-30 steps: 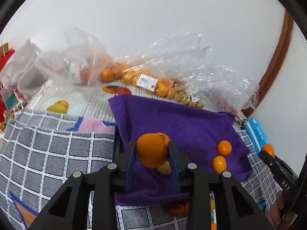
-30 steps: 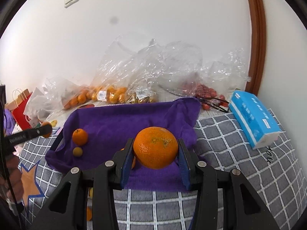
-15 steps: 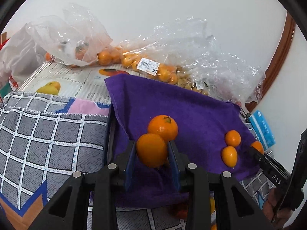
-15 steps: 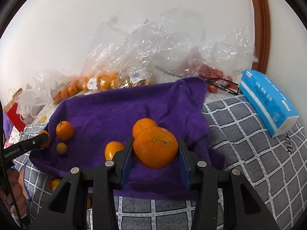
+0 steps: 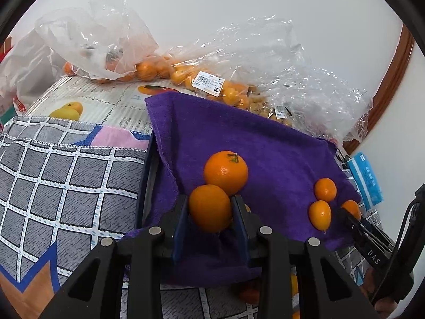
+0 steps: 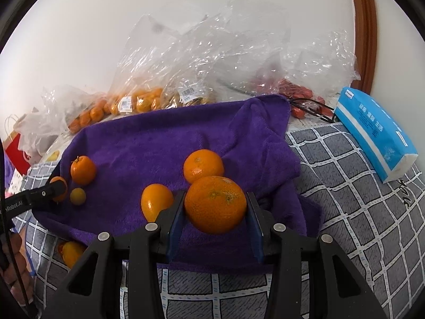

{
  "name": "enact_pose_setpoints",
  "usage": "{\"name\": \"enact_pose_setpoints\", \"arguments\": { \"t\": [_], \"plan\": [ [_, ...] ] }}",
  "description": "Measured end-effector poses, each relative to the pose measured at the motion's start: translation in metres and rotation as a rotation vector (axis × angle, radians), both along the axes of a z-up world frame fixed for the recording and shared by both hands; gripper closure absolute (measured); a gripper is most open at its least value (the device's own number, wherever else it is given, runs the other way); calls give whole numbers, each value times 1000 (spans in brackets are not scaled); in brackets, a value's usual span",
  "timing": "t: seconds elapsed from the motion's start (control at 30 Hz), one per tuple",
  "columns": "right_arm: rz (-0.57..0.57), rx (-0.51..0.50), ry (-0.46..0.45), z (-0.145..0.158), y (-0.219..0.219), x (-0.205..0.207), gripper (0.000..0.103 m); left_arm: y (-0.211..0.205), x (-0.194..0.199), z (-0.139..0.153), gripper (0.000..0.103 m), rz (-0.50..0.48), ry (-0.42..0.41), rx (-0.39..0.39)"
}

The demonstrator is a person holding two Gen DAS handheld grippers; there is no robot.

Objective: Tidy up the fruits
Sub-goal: 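Open both grippers to release the large oranges onto the towel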

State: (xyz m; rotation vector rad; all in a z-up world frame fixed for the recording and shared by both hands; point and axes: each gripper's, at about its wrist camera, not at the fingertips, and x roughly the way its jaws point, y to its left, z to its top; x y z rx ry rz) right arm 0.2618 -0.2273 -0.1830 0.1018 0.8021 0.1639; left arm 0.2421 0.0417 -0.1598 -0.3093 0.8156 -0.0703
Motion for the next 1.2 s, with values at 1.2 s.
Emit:
{"name": "enact_pose_setpoints", "arguments": {
  "t": [1.2],
  "plan": [
    [-2, -29, -108, 15, -1, -13, 28, -21, -18, 23, 55, -42, -128, 82]
  ]
}}
